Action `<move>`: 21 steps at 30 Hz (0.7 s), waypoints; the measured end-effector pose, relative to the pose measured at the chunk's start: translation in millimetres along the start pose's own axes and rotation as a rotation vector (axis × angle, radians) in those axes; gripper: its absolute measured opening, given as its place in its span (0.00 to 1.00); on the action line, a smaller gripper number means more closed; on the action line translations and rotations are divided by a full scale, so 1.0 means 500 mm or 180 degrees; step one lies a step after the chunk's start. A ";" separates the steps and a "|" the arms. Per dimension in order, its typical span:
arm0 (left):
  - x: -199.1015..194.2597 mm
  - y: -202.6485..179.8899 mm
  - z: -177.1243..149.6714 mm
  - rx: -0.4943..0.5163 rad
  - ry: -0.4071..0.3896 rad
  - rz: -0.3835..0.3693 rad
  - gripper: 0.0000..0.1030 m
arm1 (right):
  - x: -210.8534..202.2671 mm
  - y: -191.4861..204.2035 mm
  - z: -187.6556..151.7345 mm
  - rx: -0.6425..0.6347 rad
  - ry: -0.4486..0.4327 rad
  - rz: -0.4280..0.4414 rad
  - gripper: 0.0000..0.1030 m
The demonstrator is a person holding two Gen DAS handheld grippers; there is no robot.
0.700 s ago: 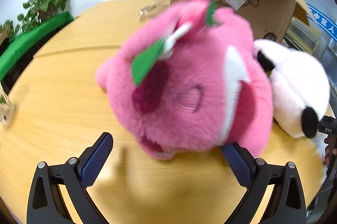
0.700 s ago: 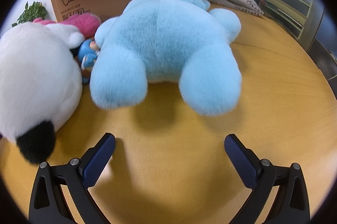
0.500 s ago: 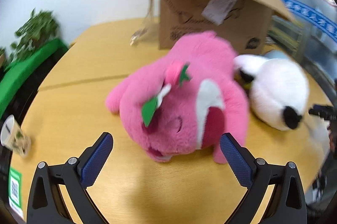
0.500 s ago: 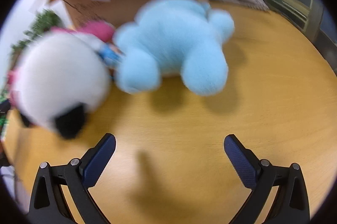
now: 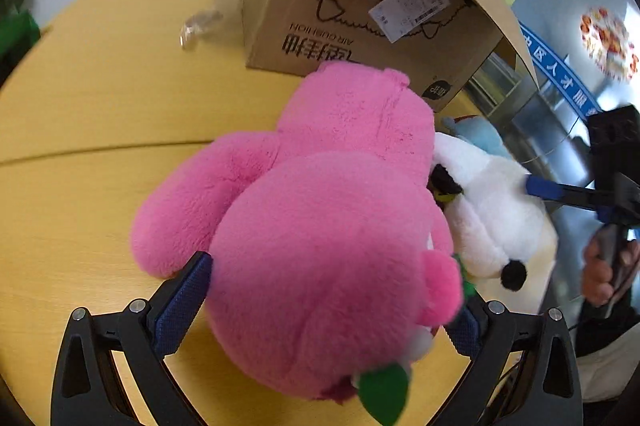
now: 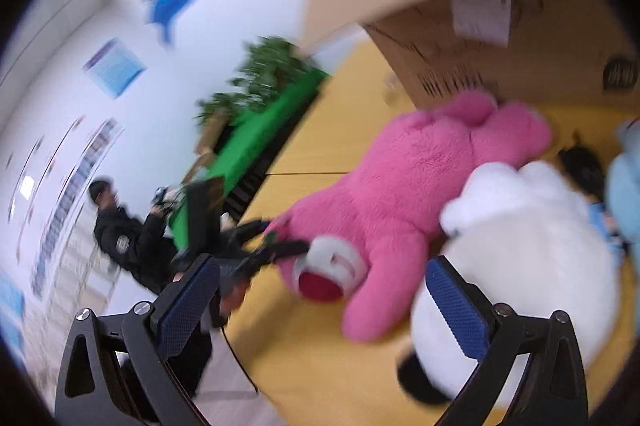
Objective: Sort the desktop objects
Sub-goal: 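Grasp the large pink plush bear with the left gripper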
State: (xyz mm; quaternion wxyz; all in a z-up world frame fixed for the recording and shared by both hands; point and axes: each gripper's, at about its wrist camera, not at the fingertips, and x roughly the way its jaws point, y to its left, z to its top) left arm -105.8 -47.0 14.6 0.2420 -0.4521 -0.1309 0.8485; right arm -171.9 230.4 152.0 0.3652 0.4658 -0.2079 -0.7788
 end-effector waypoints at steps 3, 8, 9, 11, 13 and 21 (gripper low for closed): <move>0.010 0.012 -0.010 -0.0151 0.0098 -0.0195 1.00 | 0.097 -0.016 0.071 0.0118 0.0162 -0.0401 1.00; 0.028 0.028 -0.027 -0.0316 0.0137 -0.0348 1.00 | 0.183 -0.025 0.118 0.0258 0.0224 -0.1236 1.00; 0.029 0.032 -0.033 -0.0348 0.0116 -0.0373 1.00 | 0.195 -0.021 0.116 0.0280 0.0223 -0.1302 1.00; 0.031 0.039 -0.044 -0.0420 0.0064 -0.0411 1.00 | 0.200 0.003 0.109 0.0330 0.0249 -0.1269 1.00; 0.020 0.040 -0.045 -0.0410 -0.0007 -0.0404 0.99 | 0.203 0.045 0.099 0.0198 0.0279 -0.0965 1.00; -0.010 0.034 -0.050 -0.0417 -0.0093 -0.0417 0.74 | 0.240 -0.014 0.084 0.0511 0.0343 -0.0942 1.00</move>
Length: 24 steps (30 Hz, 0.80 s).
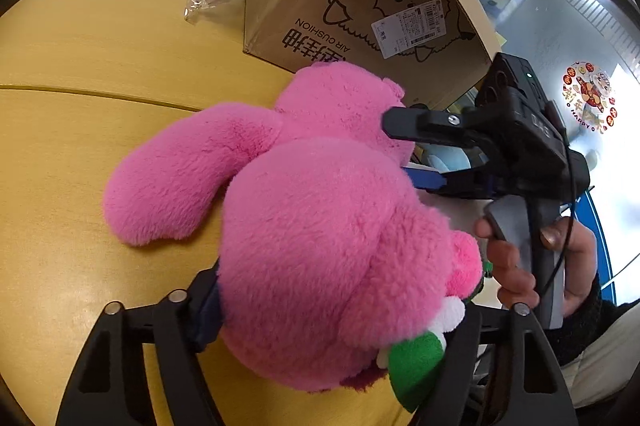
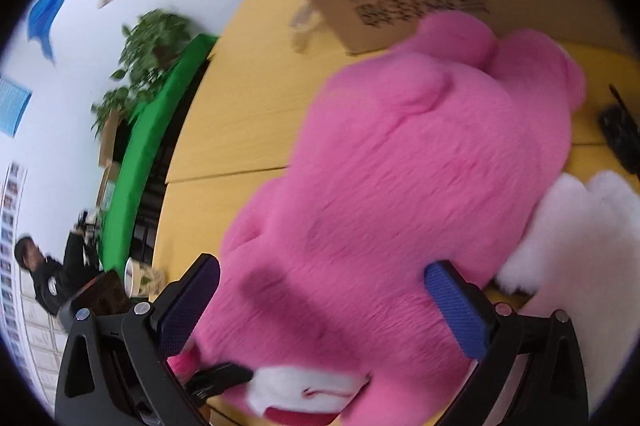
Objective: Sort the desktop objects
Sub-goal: 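Grasp the large pink plush bear with the left gripper, then lift the pink plush bear and carry it toward the cardboard box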
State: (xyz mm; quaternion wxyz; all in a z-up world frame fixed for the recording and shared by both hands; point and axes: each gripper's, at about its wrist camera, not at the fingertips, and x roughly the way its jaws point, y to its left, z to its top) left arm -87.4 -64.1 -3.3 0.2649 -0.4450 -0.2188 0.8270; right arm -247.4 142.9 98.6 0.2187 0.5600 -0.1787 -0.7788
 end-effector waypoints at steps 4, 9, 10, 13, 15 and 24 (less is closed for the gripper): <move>-0.019 -0.002 -0.008 -0.0115 0.0017 0.0006 0.69 | -0.032 0.029 -0.025 -0.0113 -0.0072 -0.0117 1.00; -0.080 -0.006 -0.052 -0.0170 0.0036 0.0097 0.69 | -0.036 -0.008 -0.036 -0.0167 -0.0144 -0.0475 1.00; -0.093 -0.007 -0.064 -0.0160 0.0035 0.0110 0.69 | -0.024 -0.009 -0.036 -0.0144 -0.0095 -0.0447 1.00; -0.108 0.000 -0.093 -0.0200 0.0002 0.0155 0.69 | 0.020 -0.013 -0.039 -0.0014 0.0047 -0.0236 1.00; -0.110 0.010 -0.102 -0.0319 -0.0064 0.0153 0.69 | 0.052 -0.022 -0.046 0.0170 0.0095 0.0017 0.99; -0.149 -0.025 -0.143 -0.0239 -0.0323 0.0202 0.66 | 0.012 -0.046 -0.106 -0.0060 -0.0233 0.1065 0.61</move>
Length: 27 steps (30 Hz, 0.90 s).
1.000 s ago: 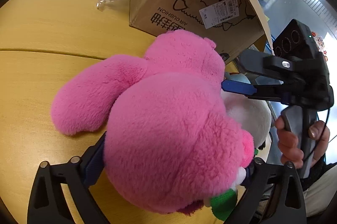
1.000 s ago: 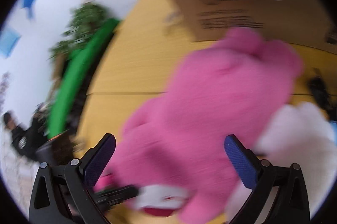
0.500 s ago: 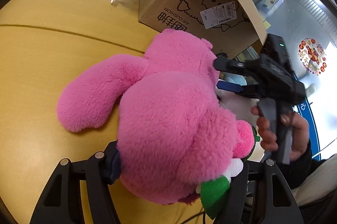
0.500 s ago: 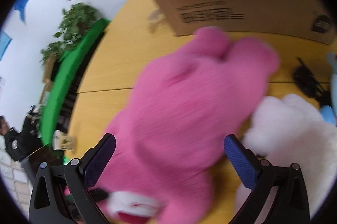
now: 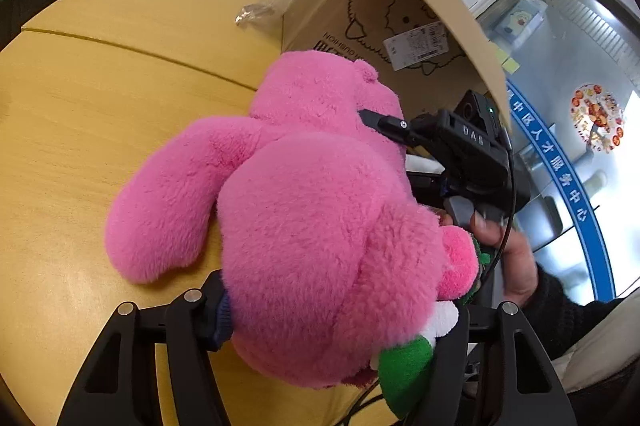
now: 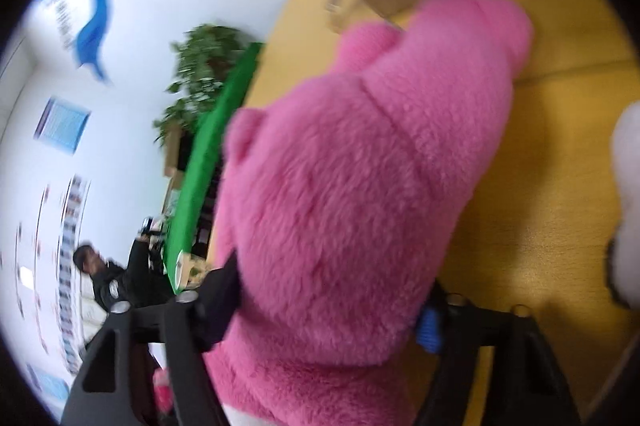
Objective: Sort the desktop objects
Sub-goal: 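Lift the pink plush bear and carry it toward the cardboard box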
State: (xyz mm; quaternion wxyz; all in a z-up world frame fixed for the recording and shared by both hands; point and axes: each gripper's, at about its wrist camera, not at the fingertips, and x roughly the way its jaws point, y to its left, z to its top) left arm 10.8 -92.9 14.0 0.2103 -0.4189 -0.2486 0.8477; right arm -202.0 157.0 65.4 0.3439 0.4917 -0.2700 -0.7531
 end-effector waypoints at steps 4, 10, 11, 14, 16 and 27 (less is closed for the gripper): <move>-0.064 -0.086 -0.009 0.0274 -0.0200 -0.0036 0.66 | -0.105 0.053 -0.032 -0.0415 -0.0311 0.0256 0.59; -0.164 -0.312 0.019 0.1038 -0.0624 -0.0275 0.66 | -0.387 0.144 -0.055 -0.1019 -0.1126 0.0854 0.59; -0.170 -0.349 0.037 0.1183 -0.0695 -0.0274 0.66 | -0.412 0.152 -0.048 -0.1071 -0.1200 0.0887 0.59; -0.171 -0.442 0.100 0.1495 -0.0881 -0.0289 0.66 | -0.515 0.183 0.009 -0.1277 -0.1474 0.0972 0.59; -0.166 -0.494 0.139 0.1636 -0.0978 -0.0329 0.66 | -0.565 0.186 0.037 -0.1279 -0.1590 0.1014 0.59; -0.188 -0.665 0.158 0.2327 -0.1429 -0.0652 0.67 | -0.733 0.225 0.018 -0.1824 -0.2262 0.1194 0.59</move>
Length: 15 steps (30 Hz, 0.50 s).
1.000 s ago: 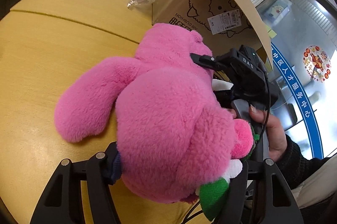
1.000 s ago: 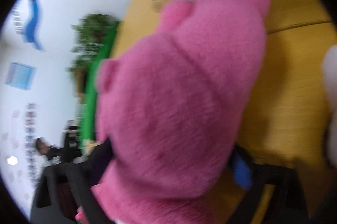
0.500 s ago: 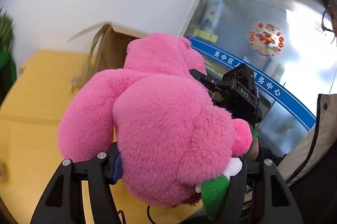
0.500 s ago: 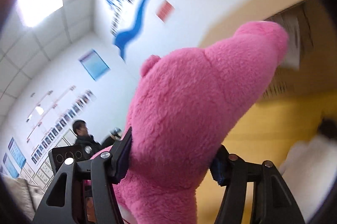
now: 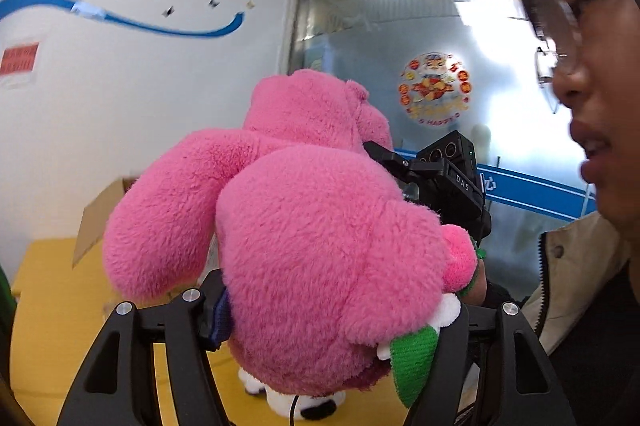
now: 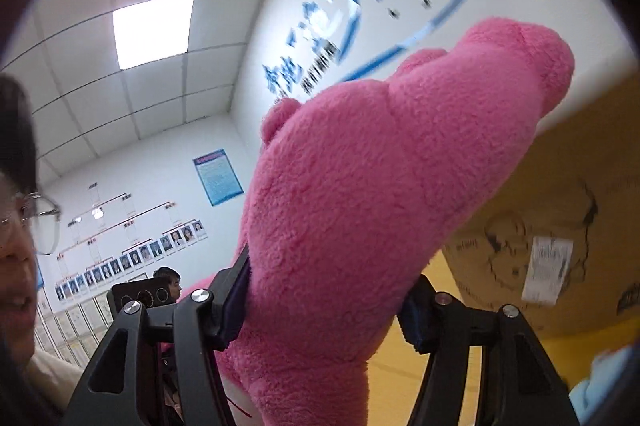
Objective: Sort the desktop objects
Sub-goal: 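Lift the pink plush bear and carry it toward the cardboard box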
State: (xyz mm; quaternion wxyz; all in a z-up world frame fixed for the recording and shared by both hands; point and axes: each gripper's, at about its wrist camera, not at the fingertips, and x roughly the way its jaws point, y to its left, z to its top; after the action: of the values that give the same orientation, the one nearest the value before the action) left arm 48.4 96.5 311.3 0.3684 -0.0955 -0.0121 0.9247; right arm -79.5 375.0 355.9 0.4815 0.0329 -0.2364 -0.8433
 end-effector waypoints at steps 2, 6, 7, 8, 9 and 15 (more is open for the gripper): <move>-0.009 -0.010 0.021 0.0113 -0.0125 -0.0021 0.68 | -0.022 0.025 0.039 -0.0159 -0.0147 0.0069 0.59; 0.008 -0.022 0.085 0.0278 -0.0278 0.0019 0.68 | -0.011 0.042 0.095 -0.0380 -0.0280 0.0153 0.59; 0.017 -0.020 0.104 0.0315 -0.0308 0.0030 0.68 | -0.005 0.041 0.108 -0.0413 -0.0300 0.0172 0.59; 0.032 -0.010 0.132 0.0333 -0.0330 0.0039 0.68 | 0.006 0.037 0.125 -0.0441 -0.0319 0.0189 0.59; 0.046 -0.003 0.153 0.0341 -0.0343 0.0044 0.68 | 0.019 0.032 0.155 -0.0460 -0.0340 0.0200 0.59; 0.170 0.088 0.320 0.0221 -0.0341 0.0146 0.68 | 0.136 -0.047 0.272 -0.0365 -0.0244 0.0116 0.59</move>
State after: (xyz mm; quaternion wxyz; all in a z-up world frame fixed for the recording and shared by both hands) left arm -71.2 130.3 449.9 0.3490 -0.0334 0.0025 0.9365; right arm -173.1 378.8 478.1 0.4885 -0.0313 -0.2066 -0.8472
